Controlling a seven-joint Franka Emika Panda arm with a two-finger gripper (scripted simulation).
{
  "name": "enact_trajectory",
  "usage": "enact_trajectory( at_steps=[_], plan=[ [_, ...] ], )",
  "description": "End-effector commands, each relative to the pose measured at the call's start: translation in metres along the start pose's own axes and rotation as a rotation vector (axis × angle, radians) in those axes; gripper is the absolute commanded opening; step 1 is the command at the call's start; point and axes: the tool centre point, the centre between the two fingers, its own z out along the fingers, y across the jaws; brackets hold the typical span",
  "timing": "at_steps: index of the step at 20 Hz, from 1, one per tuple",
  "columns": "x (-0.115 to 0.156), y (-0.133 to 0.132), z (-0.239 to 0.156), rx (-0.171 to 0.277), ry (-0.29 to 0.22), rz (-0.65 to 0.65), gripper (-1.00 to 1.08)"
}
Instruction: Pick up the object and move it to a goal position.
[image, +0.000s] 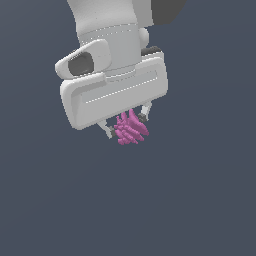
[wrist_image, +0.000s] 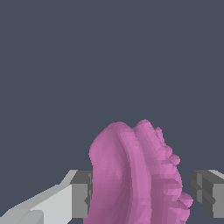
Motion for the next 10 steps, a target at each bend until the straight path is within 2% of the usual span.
enact_trajectory(
  at_steps=[1,10],
  plan=[
    [0.006,0.002,-0.020,0.007,0.022,-0.029,-1.00],
    [0.017,0.008,-0.054,0.018,0.060,-0.073,-1.00]
  ],
)
